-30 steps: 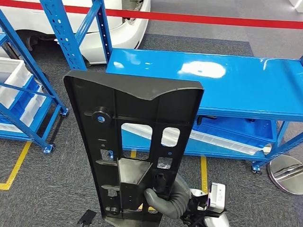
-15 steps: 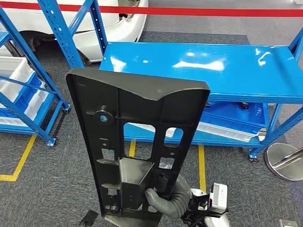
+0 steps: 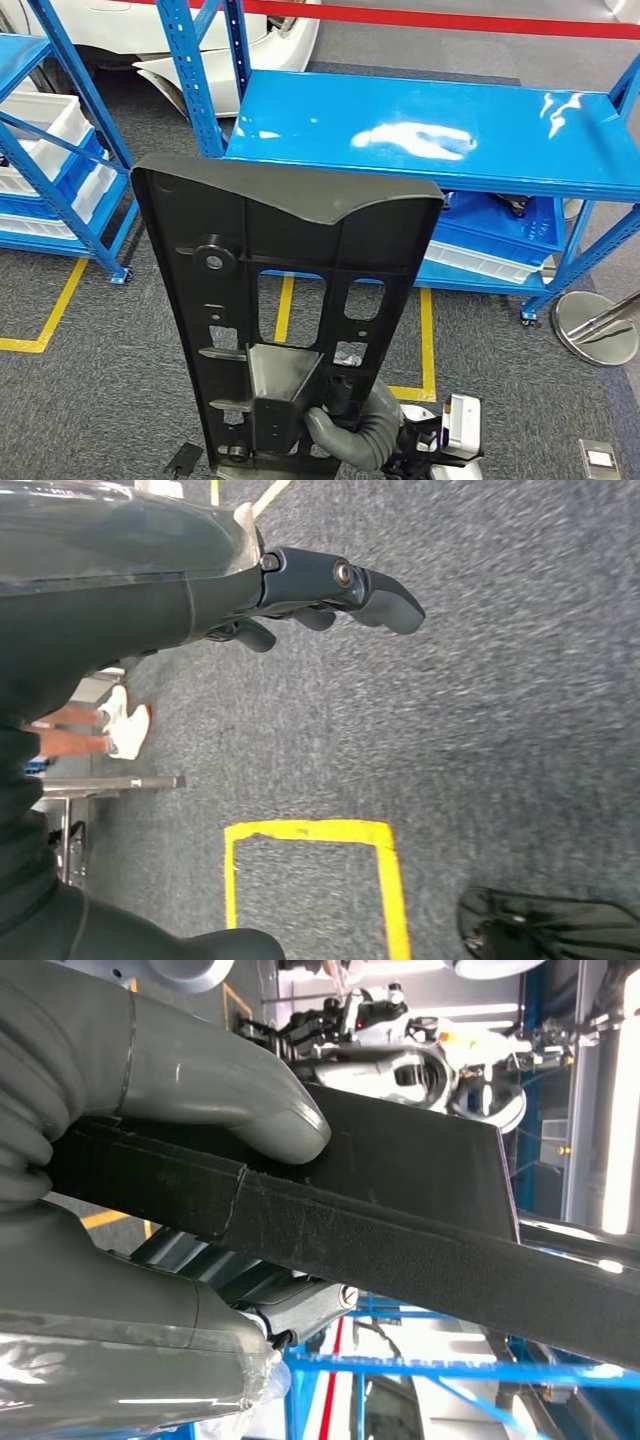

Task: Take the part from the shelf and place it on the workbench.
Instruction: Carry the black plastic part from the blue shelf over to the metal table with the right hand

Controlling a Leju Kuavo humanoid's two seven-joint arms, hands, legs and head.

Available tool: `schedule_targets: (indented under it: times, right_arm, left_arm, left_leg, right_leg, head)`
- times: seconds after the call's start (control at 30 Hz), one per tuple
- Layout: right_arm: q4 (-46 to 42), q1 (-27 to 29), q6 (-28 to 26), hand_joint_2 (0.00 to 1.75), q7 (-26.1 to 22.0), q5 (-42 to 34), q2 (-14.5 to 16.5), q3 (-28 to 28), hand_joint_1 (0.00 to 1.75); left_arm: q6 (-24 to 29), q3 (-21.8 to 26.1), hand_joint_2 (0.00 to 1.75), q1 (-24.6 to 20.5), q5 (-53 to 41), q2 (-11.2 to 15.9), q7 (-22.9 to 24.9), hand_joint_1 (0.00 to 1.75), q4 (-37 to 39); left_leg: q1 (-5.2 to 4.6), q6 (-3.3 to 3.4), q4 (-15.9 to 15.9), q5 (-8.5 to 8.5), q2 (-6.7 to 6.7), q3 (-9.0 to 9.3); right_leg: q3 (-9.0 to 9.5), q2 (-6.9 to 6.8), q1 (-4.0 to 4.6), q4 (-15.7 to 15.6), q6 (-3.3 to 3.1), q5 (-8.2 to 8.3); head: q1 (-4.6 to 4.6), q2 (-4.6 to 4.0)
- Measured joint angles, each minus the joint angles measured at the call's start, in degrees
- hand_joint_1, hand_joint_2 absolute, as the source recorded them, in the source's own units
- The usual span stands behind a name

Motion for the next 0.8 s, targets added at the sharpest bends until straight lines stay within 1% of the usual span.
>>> schedule_targets:
  times: [0.03, 0.07, 0.1, 0.13, 0.17, 0.2, 0.23, 0.27, 0.3, 0.33, 0.37, 0.4, 0.43, 0.47, 0.5, 0.53, 0.57, 0.6, 0.63, 0.67, 0.7, 0.73, 0.77, 0.8]
  right_arm:
    - [0.02, -0.01, 0.09, 1.75, -0.01, -0.11, -0.01, 0.02, 1.75]
    - [0.04, -0.04, 0.18, 1.75, -0.02, -0.23, -0.01, 0.03, 1.75]
    - [0.05, -0.10, 0.24, 1.75, -0.03, -0.31, 0.00, 0.03, 1.75]
    - [0.04, -0.21, 0.27, 1.75, -0.03, -0.35, 0.02, 0.04, 1.75]
    - [0.02, -0.38, 0.30, 1.75, -0.03, -0.37, 0.07, 0.04, 1.75]
    - [-0.03, -0.60, 0.30, 1.75, -0.04, -0.37, 0.14, 0.04, 1.75]
    - [-0.09, -0.87, 0.30, 1.75, -0.05, -0.37, 0.22, 0.04, 1.75]
    - [-0.15, -1.08, 0.33, 1.75, -0.08, -0.36, 0.30, 0.05, 1.75]
    - [-0.20, -1.23, 0.38, 1.75, -0.11, -0.37, 0.37, 0.05, 1.75]
    - [-0.20, -1.35, 0.48, 1.75, -0.14, -0.38, 0.42, 0.06, 1.75]
    - [-0.21, -1.46, 0.63, 1.75, -0.17, -0.39, 0.50, 0.09, 1.75]
    - [-0.21, -1.61, 0.79, 1.75, -0.20, -0.41, 0.61, 0.13, 1.75]
    - [-0.21, -1.82, 0.96, 1.75, -0.22, -0.42, 0.72, 0.17, 1.75]
    - [-0.21, -2.02, 1.12, 1.75, -0.23, -0.40, 0.82, 0.24, 1.75]
    - [-0.21, -2.22, 1.26, 1.75, -0.23, -0.38, 0.87, 0.30, 1.75]
    - [-0.21, -2.44, 1.35, 1.75, -0.23, -0.33, 0.89, 0.40, 1.75]
    - [-0.21, -2.67, 1.44, 1.75, -0.23, -0.28, 0.89, 0.54, 1.75]
    - [-0.20, -2.89, 1.51, 1.75, -0.23, -0.24, 0.89, 0.70, 1.75]
    - [-0.20, -3.08, 1.57, 1.75, -0.22, -0.20, 0.89, 0.87, 1.75]
    - [-0.21, -3.21, 1.62, 1.75, -0.22, -0.18, 0.90, 1.01, 1.75]
    - [-0.25, -3.30, 1.66, 1.75, -0.21, -0.16, 0.90, 1.11, 1.75]
    - [-0.28, -3.40, 1.69, 1.75, -0.21, -0.14, 0.91, 1.16, 1.75]
    - [-0.31, -3.52, 1.72, 1.75, -0.21, -0.13, 0.91, 1.20, 1.75]
    - [-0.33, -3.64, 1.74, 1.75, -0.21, -0.11, 0.91, 1.24, 1.75]
  left_arm:
    - [0.04, 0.03, 1.75, 0.00, 0.02, 0.00, 0.00, 0.00, 0.00]
    - [0.10, 0.05, 1.75, 0.00, 0.03, 0.00, 0.00, 0.00, -0.01]
    - [0.16, 0.08, 1.75, 0.00, 0.03, -0.01, 0.00, 0.00, -0.01]
    - [0.21, 0.10, 1.75, 0.00, 0.03, -0.02, 0.00, 0.00, -0.01]
    - [0.25, 0.11, 1.75, 0.01, 0.03, -0.05, 0.00, 0.00, -0.01]
    - [0.27, 0.14, 1.75, 0.03, 0.03, -0.10, 0.00, 0.00, -0.01]
    - [0.31, 0.18, 1.75, 0.04, 0.03, -0.14, 0.00, 0.00, -0.01]
    - [0.35, 0.24, 1.75, 0.05, 0.04, -0.18, -0.01, 0.00, -0.01]
    - [0.39, 0.33, 1.75, 0.10, 0.09, -0.19, -0.01, 0.00, 0.00]
    - [0.43, 0.43, 1.75, 0.16, 0.21, -0.20, -0.02, 0.00, 0.01]
    - [0.44, 0.51, 1.75, 0.25, 0.37, -0.20, -0.01, 0.00, 0.01]
    - [0.45, 0.57, 1.75, 0.37, 0.54, -0.20, 0.01, 0.00, 0.02]
    - [0.44, 0.61, 1.75, 0.40, 0.66, -0.20, 0.01, 0.00, 0.02]
    - [0.43, 0.64, 1.75, 0.41, 0.72, -0.20, 0.02, 0.00, 0.02]
    - [0.39, 0.67, 1.75, 0.39, 0.73, -0.20, 0.01, 0.00, 0.02]
    - [0.32, 0.69, 1.75, 0.34, 0.72, -0.20, -0.04, 0.00, 0.02]
    - [0.22, 0.71, 1.75, 0.32, 0.71, -0.20, -0.07, 0.00, 0.02]
    - [0.13, 0.72, 1.75, 0.30, 0.70, -0.20, -0.11, 0.00, 0.02]
    - [0.05, 0.73, 1.75, 0.26, 0.69, -0.20, -0.15, 0.00, 0.02]
    - [0.00, 0.74, 1.75, 0.19, 0.68, -0.20, -0.20, 0.00, 0.02]
    - [-0.03, 0.75, 1.75, 0.10, 0.67, -0.20, -0.28, 0.00, 0.02]
    - [-0.07, 0.75, 1.75, 0.01, 0.65, -0.20, -0.39, 0.00, 0.02]
    - [-0.11, 0.75, 1.75, -0.05, 0.63, -0.20, -0.55, 0.00, 0.02]
    - [-0.15, 0.75, 1.75, -0.05, 0.61, -0.20, -0.69, 0.00, 0.02]
  left_leg:
    - [-0.02, 0.00, 0.23, 0.64, 0.04, -1.04]
    - [-0.05, -0.04, 0.49, 1.27, 0.08, -2.13]
    - [-0.08, -0.10, 0.75, 1.89, 0.09, -3.18]
    - [-0.12, -0.19, 0.94, 2.50, 0.06, -4.06]
    - [-0.23, -0.35, 1.10, 3.07, 0.01, -4.74]
    - [-0.31, -0.56, 1.19, 3.67, -0.04, -5.21]
    - [-0.32, -0.85, 1.19, 4.33, -0.07, -5.60]
    - [-0.26, -1.22, 1.11, 5.05, -0.07, -6.01]
    - [-0.14, -1.59, 0.91, 5.86, -0.06, -6.45]
    - [0.01, -1.95, 0.83, 5.85, -0.11, -6.93]
    - [0.10, -2.26, 1.25, 4.78, -0.20, -7.36]
    - [0.14, -2.50, 2.62, 2.56, -0.29, -7.80]
    - [0.23, -2.73, 5.18, -0.63, -0.37, -8.35]
    - [0.28, -2.96, 8.82, -3.65, -0.41, -8.95]
    - [0.35, -3.18, 12.78, -5.68, -0.41, -9.45]
    - [0.42, -3.39, 16.06, -6.25, -0.41, -9.60]
    - [0.52, -3.56, 17.93, -5.36, -0.41, -9.13]
    - [0.64, -3.69, 17.83, -3.55, -0.41, -7.83]
    - [0.77, -3.79, 15.86, -1.95, -0.42, -5.72]
    - [0.86, -3.85, 12.32, -1.36, -0.43, -2.75]
    - [0.89, -3.74, 7.85, -2.04, -0.48, 0.42]
    - [0.84, -3.52, 4.17, -3.19, -0.57, 2.80]
    - [0.69, -3.18, 1.66, -4.16, -0.66, 4.22]
    - [0.53, -2.70, 0.51, -4.46, -0.73, 4.48]
  right_leg:
    - [0.15, 0.00, -0.02, 2.64, 0.10, -0.11]
    - [1.12, 0.01, -0.03, 3.52, 0.11, 1.19]
    - [3.03, 0.03, -0.03, 2.34, 0.00, 3.12]
    - [5.84, 0.10, 0.00, -0.77, -0.24, 4.64]
    - [9.53, 0.21, 0.13, -5.51, -0.60, 5.26]
    - [13.03, 0.30, 0.26, -10.61, -0.97, 4.75]
    - [15.53, 0.39, 0.45, -14.67, -1.26, 3.94]
    - [16.89, 0.43, 0.68, -17.36, -1.52, 3.37]
    - [16.90, 0.41, 0.80, -18.46, -1.73, 3.42]
    - [16.27, 0.27, 0.81, -18.61, -2.03, 4.10]
    - [15.51, 0.13, 0.75, -18.65, -2.45, 4.90]
    - [14.65, -0.03, 0.64, -18.62, -2.84, 5.75]
    - [13.67, -0.20, 0.55, -18.41, -3.19, 6.44]
    - [12.53, -0.26, 0.58, -17.98, -3.41, 7.04]
    - [11.31, -0.36, 0.60, -17.44, -3.47, 7.60]
    - [10.00, -0.47, 0.62, -16.82, -3.45, 8.13]
    - [8.60, -0.54, 0.60, -16.14, -3.36, 8.66]
    - [7.19, -0.56, 0.54, -15.43, -3.21, 9.15]
    - [5.85, -0.54, 0.46, -14.71, -2.98, 9.62]
    - [4.65, -0.49, 0.46, -14.00, -2.69, 10.05]
    - [3.70, -0.44, 0.48, -13.33, -2.36, 10.46]
    - [3.00, -0.43, 0.48, -12.85, -1.99, 10.96]
    - [2.50, -0.45, 0.46, -12.61, -1.64, 11.55]
    - [2.17, -0.45, 0.39, -12.60, -1.30, 12.28]
  head:
    - [0.00, 0.00]
    - [-0.01, 0.00]
    - [-0.01, 0.00]
    - [-0.02, 0.00]
    - [-0.02, 0.00]
    - [-0.04, 0.00]
    - [-0.07, 0.00]
    - [-0.08, 0.01]
    - [-0.08, 0.01]
    - [-0.07, 0.01]
    - [-0.08, 0.01]
    - [-0.11, 0.01]
    - [-0.16, 0.01]
    - [-0.21, 0.02]
    - [-0.22, 0.01]
    - [-0.22, 0.01]
    - [-0.22, 0.01]
    - [-0.22, 0.01]
    - [-0.23, 0.01]
    - [-0.27, 0.01]
    - [-0.26, 0.01]
    - [-0.23, 0.00]
    - [-0.23, 0.00]
    - [-0.21, 0.00]
